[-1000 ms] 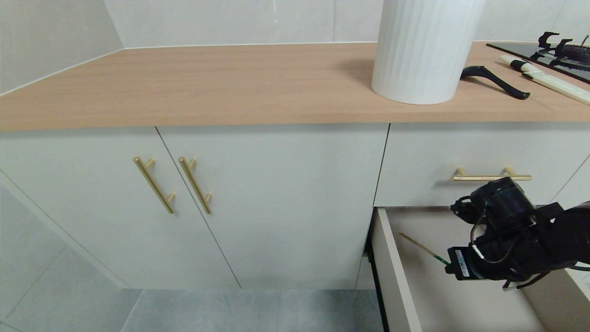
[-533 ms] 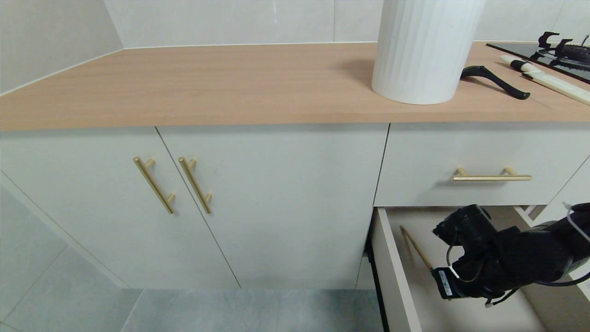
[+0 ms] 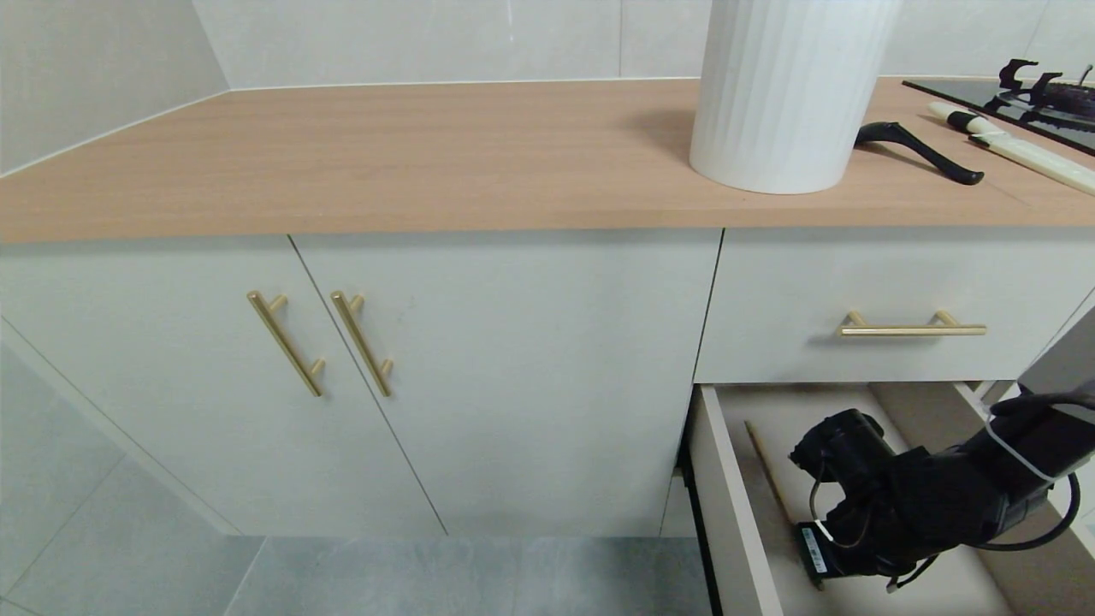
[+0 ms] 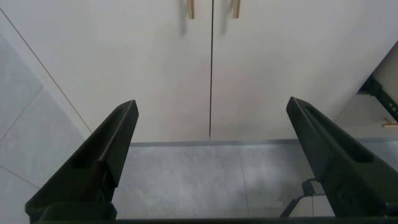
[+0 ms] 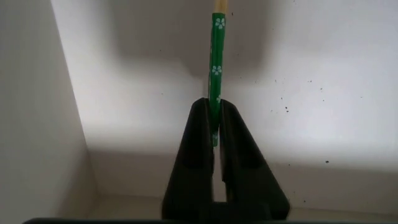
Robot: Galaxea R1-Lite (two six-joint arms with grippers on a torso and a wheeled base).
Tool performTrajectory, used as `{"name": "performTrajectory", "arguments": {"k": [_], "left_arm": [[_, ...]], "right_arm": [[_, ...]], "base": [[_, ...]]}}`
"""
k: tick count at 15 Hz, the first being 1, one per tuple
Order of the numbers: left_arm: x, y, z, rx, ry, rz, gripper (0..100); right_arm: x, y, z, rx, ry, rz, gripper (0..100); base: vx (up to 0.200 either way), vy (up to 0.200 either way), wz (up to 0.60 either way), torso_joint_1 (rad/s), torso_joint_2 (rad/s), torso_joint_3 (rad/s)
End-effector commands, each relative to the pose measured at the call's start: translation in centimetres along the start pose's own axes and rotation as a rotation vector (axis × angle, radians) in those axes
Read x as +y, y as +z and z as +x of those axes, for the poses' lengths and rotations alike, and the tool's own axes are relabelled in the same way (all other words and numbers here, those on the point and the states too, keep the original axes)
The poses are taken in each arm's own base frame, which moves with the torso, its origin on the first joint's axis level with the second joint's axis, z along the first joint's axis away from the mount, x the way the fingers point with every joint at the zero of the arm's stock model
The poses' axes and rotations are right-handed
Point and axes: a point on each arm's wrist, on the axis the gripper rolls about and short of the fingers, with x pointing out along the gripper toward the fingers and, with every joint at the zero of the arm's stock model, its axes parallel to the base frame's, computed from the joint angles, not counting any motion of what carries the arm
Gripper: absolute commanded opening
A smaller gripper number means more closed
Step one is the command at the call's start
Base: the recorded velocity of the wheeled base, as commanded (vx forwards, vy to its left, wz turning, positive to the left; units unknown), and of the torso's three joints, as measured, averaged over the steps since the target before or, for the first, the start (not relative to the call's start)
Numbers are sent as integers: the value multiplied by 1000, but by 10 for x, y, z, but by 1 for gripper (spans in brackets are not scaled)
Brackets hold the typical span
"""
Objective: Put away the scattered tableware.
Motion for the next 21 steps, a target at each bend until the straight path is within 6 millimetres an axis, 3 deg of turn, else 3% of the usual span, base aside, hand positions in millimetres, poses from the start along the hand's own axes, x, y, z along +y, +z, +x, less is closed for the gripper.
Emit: {"name": "performTrajectory", "arguments": {"k": [1, 7, 11, 16, 17, 18, 21], "left_arm": [[0, 0, 0, 2, 1, 0, 100], [0, 0, 0, 2, 1, 0, 100], [0, 0, 0, 2, 1, 0, 100], [0, 0, 0, 0, 1, 0, 100], [0, 0, 0, 2, 1, 0, 100], [0, 0, 0, 2, 1, 0, 100], [0, 0, 0, 2, -1, 0, 100]], "right_arm": [[0, -1, 2, 5, -1, -2, 100], [0, 1, -3, -11, 2, 0, 100], [-3, 4, -30, -91, 20, 12, 100], [-30, -6, -153, -365, 64, 40, 100], [-32, -8, -164, -374, 64, 44, 100], [-42, -12, -196, -401, 56, 69, 100], [-68, -19, -240, -473, 18, 132, 100]], "base": [[0, 0, 0, 0, 0, 0], [0, 0, 0, 0, 0, 0], [0, 0, 0, 0, 0, 0], [0, 0, 0, 0, 0, 0], [0, 0, 0, 0, 0, 0], [0, 0, 0, 0, 0, 0], [0, 0, 0, 0, 0, 0]]}}
